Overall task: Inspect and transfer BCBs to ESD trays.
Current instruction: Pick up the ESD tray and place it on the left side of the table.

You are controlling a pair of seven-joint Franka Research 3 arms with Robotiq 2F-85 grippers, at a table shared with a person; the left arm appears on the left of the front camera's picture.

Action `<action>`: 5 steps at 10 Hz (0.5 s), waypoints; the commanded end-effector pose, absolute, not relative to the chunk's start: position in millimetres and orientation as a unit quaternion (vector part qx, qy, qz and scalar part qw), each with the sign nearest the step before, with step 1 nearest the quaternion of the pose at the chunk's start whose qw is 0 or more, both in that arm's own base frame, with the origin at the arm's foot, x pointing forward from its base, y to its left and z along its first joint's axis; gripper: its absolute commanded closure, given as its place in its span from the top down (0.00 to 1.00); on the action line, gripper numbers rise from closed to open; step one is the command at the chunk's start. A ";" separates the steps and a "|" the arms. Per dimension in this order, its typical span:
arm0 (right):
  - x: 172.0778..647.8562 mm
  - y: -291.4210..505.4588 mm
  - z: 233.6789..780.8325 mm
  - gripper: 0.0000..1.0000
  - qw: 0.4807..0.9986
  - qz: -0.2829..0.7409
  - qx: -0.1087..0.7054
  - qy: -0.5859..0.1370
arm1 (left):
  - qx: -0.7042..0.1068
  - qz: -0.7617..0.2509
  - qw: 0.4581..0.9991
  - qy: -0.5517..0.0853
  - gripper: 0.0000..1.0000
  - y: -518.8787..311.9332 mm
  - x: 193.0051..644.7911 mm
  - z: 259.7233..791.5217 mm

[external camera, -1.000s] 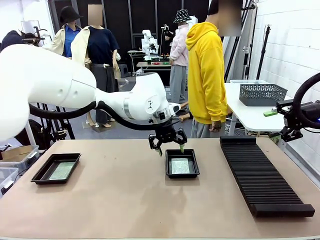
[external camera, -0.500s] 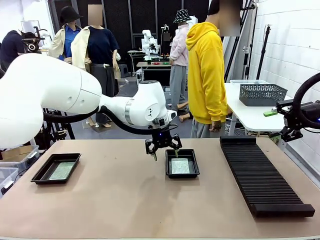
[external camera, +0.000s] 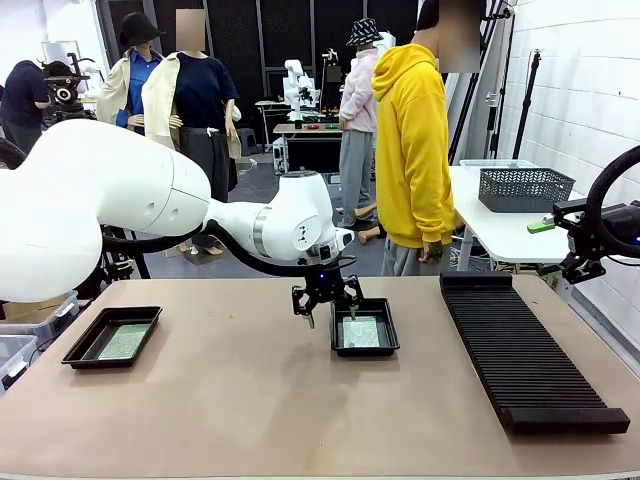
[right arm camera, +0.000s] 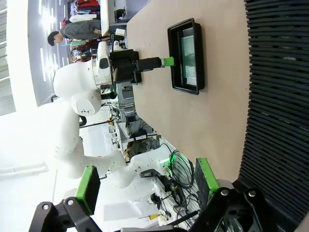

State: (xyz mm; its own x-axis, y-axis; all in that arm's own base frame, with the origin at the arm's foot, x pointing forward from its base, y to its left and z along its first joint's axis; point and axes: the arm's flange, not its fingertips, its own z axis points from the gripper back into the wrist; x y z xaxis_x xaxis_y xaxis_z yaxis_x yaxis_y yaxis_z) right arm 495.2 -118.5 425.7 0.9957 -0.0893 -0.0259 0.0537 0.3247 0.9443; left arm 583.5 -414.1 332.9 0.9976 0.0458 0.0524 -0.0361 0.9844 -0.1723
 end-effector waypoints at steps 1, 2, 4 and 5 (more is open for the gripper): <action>495.0 -118.5 426.5 1.00 0.814 -0.045 0.580 -0.015 | -0.078 0.018 0.996 -0.042 1.00 -416.5 583.8 333.0; 495.0 -118.5 426.5 1.00 0.814 -0.045 0.580 -0.015 | -0.078 0.017 0.996 -0.044 0.94 -416.3 583.5 332.6; 495.0 -118.5 426.5 1.00 0.814 -0.045 0.580 -0.015 | -0.091 0.010 0.995 -0.044 0.75 -415.7 584.5 330.2; 495.0 -118.5 426.5 1.00 0.814 -0.045 0.580 -0.015 | -0.093 0.008 0.995 -0.047 0.65 -415.9 584.4 330.1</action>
State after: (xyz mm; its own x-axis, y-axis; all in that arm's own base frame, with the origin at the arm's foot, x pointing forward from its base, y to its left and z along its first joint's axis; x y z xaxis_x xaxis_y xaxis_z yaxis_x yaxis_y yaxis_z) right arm 495.2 -118.5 425.7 0.9957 -0.0893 -0.0259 0.0537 0.3247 0.9443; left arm 583.4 -416.9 332.8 0.9971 0.0399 0.0646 -0.0276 0.9832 -0.1806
